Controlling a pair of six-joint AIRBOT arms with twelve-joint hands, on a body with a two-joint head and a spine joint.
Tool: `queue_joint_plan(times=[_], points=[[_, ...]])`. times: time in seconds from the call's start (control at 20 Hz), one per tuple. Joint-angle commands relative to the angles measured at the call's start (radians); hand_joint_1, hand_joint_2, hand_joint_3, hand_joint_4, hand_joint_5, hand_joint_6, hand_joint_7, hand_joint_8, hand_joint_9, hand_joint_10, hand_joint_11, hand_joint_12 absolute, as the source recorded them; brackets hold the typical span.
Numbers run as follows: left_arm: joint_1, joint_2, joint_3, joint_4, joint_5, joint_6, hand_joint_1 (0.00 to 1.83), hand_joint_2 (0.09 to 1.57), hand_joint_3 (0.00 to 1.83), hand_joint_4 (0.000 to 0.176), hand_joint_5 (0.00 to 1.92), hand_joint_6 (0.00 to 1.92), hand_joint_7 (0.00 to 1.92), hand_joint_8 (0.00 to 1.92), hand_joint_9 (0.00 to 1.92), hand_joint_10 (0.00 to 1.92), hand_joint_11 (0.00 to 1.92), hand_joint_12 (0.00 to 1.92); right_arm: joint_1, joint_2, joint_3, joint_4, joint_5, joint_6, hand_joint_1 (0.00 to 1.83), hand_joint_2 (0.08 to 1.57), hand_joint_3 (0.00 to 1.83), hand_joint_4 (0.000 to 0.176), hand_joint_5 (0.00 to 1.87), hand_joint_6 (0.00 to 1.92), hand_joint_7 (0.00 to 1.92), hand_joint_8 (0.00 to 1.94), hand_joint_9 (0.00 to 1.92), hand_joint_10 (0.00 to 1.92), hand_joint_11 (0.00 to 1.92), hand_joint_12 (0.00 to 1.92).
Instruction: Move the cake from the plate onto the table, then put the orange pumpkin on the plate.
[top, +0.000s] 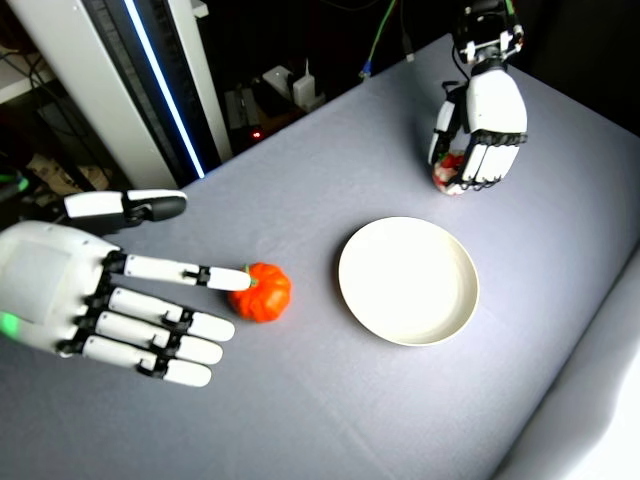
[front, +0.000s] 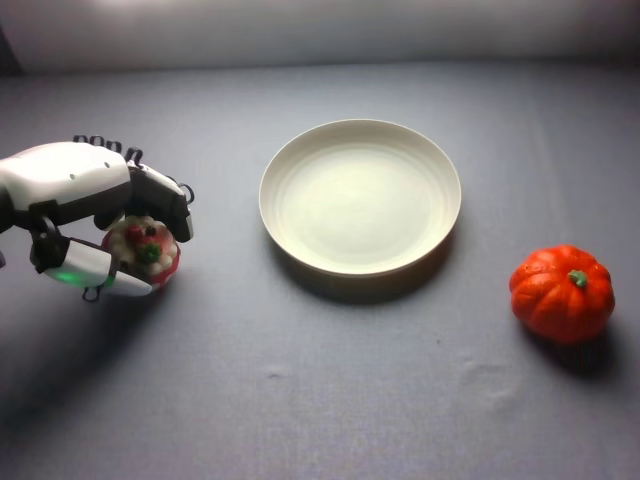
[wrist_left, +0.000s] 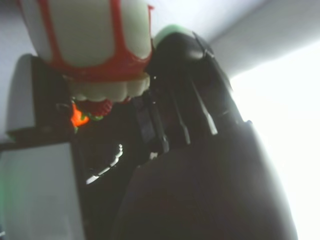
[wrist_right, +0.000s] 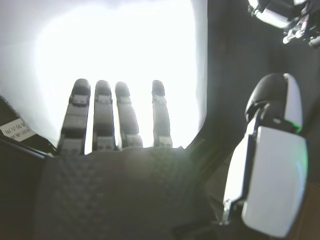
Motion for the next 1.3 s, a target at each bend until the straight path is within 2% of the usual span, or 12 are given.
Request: queue_joint_plan(times=[0.0, 0.25, 0.4, 0.45, 0.6, 0.65, 0.8, 1.0, 1.05, 1.1, 1.2, 1.25], points=[[0.008, -0.007, 0.002, -0.029, -0.087, -0.001, 1.23, 1.17, 0.0, 0.0, 0.85, 1.05, 0.89, 1.37, 0.8, 1.56, 0.75, 1.8, 0.005, 0.001, 0.0, 0.017, 0.122, 0.009, 0.37, 0.85, 0.0, 0.176, 0.13, 0.0, 0.0, 0.0, 0.0, 0.0, 0.0, 0.0], [0.048, -0.036, 0.018, -0.045, -0.077, -0.001, 1.17, 1.15, 0.0, 0.0, 0.89, 1.11, 0.71, 1.23, 0.7, 1.47, 0.64, 1.76, 0.005, 0.001, -0.001, 0.017, 0.122, 0.009, 0.35, 0.87, 0.01, 0.176, 0.09, 0.0, 0.0, 0.0, 0.0, 0.0, 0.0, 0.0], [0.06, -0.027, 0.011, -0.071, -0.081, -0.001, 1.2, 0.92, 0.0, 0.0, 0.53, 0.15, 0.52, 0.51, 0.51, 1.14, 0.58, 1.71, 0.005, 0.001, -0.001, 0.017, 0.122, 0.009, 0.38, 0.84, 0.0, 0.176, 0.1, 0.0, 0.0, 0.0, 0.0, 0.0, 0.0, 0.0], [0.061, -0.018, 0.002, -0.1, -0.091, -0.001, 1.15, 0.88, 0.0, 0.0, 0.37, 0.03, 0.39, 0.26, 0.3, 0.83, 0.13, 1.68, 0.005, 0.001, -0.001, 0.017, 0.122, 0.009, 0.38, 0.84, 0.0, 0.176, 0.1, 0.0, 0.0, 0.0, 0.0, 0.0, 0.0, 0.0], [0.061, 0.013, -0.022, -0.142, -0.119, -0.001, 1.08, 0.78, 0.0, 0.0, 0.02, 0.0, 0.08, 0.01, 0.07, 0.23, 0.0, 0.87, 0.005, 0.001, -0.001, 0.017, 0.122, 0.009, 0.38, 0.84, 0.0, 0.176, 0.1, 0.0, 0.0, 0.0, 0.0, 0.0, 0.0, 0.0], [0.061, 0.023, -0.029, -0.155, -0.132, -0.001, 1.05, 0.79, 0.0, 0.021, 0.0, 0.0, 0.0, 0.0, 0.0, 0.02, 0.0, 0.94, 0.005, 0.001, -0.001, 0.017, 0.122, 0.009, 0.37, 0.84, 0.0, 0.176, 0.1, 0.0, 0.0, 0.0, 0.0, 0.0, 0.0, 0.0], [0.063, 0.063, -0.062, -0.249, -0.239, -0.001, 1.01, 0.77, 0.0, 0.029, 0.0, 0.0, 0.0, 0.0, 0.0, 0.0, 0.0, 0.44, 0.005, 0.001, -0.001, 0.018, 0.122, 0.009, 0.38, 0.82, 0.0, 0.176, 0.12, 0.01, 0.0, 0.0, 0.0, 0.0, 0.0, 0.0], [0.066, 0.166, -0.13, -0.365, -0.404, -0.001, 0.94, 0.76, 0.0, 0.079, 0.0, 0.0, 0.0, 0.0, 0.0, 0.0, 0.0, 0.78, 0.005, 0.001, -0.001, 0.014, 0.111, 0.009, 0.39, 0.87, 0.01, 0.176, 0.12, 0.01, 0.0, 0.0, 0.0, 0.0, 0.0, 0.0], [0.067, 0.189, -0.145, -0.383, -0.431, -0.001, 1.01, 0.8, 0.01, 0.125, 0.0, 0.0, 0.0, 0.0, 0.04, 0.01, 0.0, 0.84, 0.005, 0.001, 0.0, 0.012, 0.106, 0.009, 0.4, 0.88, 0.02, 0.176, 0.13, 0.01, 0.0, 0.0, 0.0, 0.0, 0.0, 0.0], [0.069, 0.228, -0.175, -0.426, -0.499, -0.001, 1.05, 0.9, 0.01, 0.131, 0.05, 0.0, 0.0, 0.0, 0.1, 0.02, 0.0, 0.98, 0.005, 0.001, 0.001, 0.008, 0.098, 0.009, 0.4, 0.87, 0.01, 0.176, 0.15, 0.02, 0.0, 0.0, 0.0, 0.0, 0.02, 0.01], [0.088, 0.254, -0.196, -0.474, -0.585, -0.001, 1.06, 1.05, 0.01, 0.078, 0.03, 0.0, 0.04, 0.01, 0.2, 0.04, 0.0, 1.11, 0.006, 0.002, 0.007, -0.002, 0.081, 0.011, 0.45, 0.83, 0.0, 0.176, 0.17, 0.02, 0.0, 0.0, 0.0, 0.0, 0.02, 0.02], [0.099, 0.264, -0.206, -0.491, -0.629, -0.001, 1.07, 1.03, 0.0, 0.055, 0.05, 0.01, 0.07, 0.01, 0.23, 0.04, 0.0, 1.12, 0.011, 0.004, 0.011, -0.015, 0.065, 0.016, 0.47, 0.76, 0.06, 0.176, 0.17, 0.01, 0.0, 0.0, 0.0, 0.0, 0.0, 0.38]])
